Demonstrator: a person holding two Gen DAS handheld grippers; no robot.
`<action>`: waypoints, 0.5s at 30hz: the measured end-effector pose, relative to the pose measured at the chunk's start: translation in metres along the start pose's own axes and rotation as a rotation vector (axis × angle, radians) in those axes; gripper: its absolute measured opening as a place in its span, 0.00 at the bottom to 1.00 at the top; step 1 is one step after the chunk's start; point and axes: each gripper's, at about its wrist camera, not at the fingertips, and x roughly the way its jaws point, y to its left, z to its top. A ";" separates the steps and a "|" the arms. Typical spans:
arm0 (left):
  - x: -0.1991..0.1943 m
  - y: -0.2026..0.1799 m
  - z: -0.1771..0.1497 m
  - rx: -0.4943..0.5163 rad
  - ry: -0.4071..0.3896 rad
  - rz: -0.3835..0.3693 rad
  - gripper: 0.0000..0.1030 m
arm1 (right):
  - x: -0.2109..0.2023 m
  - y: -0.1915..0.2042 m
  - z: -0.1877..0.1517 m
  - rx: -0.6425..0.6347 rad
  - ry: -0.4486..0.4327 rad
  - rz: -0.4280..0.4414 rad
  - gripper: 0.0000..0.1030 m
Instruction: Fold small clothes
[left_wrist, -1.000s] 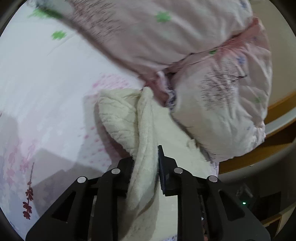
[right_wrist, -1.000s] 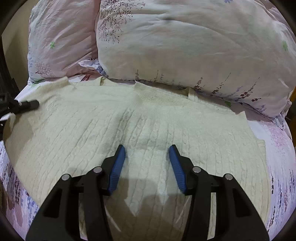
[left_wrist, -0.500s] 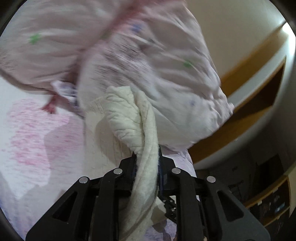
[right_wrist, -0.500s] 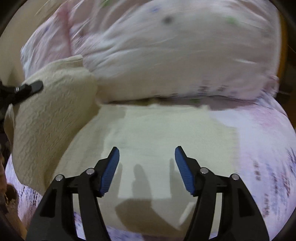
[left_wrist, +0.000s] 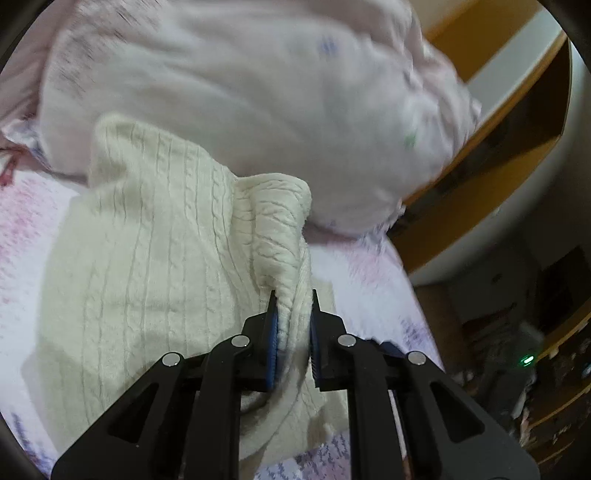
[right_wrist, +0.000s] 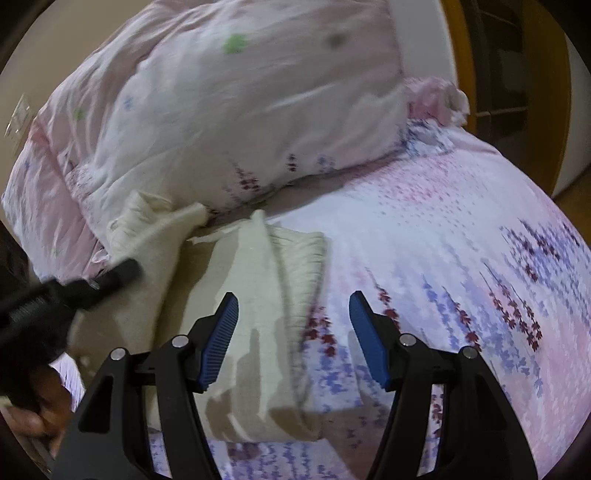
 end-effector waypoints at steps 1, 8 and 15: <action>0.008 -0.003 -0.002 0.008 0.022 0.005 0.13 | 0.002 -0.004 0.001 0.009 0.007 -0.004 0.60; 0.004 -0.036 -0.018 0.194 0.086 -0.105 0.67 | 0.003 -0.030 0.005 0.112 0.037 0.053 0.60; -0.095 0.035 -0.003 0.042 -0.128 -0.033 0.76 | 0.004 -0.022 0.022 0.183 0.113 0.348 0.60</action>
